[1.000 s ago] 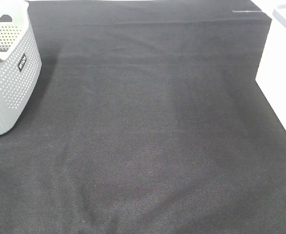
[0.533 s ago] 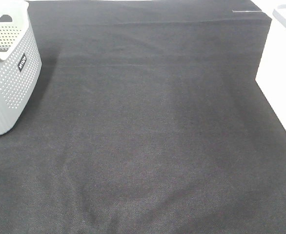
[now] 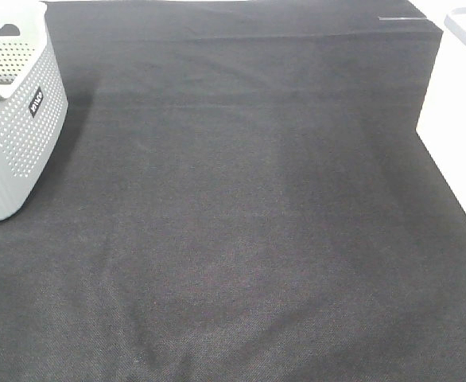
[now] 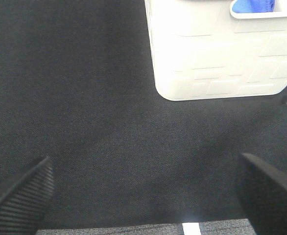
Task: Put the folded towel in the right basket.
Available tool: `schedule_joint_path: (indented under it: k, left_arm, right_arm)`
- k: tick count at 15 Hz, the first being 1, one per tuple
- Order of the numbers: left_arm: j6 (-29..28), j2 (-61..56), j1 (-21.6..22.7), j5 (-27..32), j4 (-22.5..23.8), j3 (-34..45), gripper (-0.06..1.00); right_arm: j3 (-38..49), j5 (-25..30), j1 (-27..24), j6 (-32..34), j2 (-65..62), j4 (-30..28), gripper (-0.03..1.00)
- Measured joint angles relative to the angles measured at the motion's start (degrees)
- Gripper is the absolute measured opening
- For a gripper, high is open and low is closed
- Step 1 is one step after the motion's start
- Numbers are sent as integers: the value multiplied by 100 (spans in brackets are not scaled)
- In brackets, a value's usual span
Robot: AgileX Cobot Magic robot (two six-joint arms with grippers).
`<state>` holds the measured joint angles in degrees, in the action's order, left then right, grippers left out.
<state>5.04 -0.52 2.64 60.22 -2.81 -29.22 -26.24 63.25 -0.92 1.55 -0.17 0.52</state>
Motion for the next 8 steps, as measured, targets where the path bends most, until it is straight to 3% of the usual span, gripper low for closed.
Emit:
schedule_joint_path:
  k: [8]
  left_arm:
    - [0,0,0,0,0,0,99]
  right_arm:
    - [0,0,0,0,0,63,96]
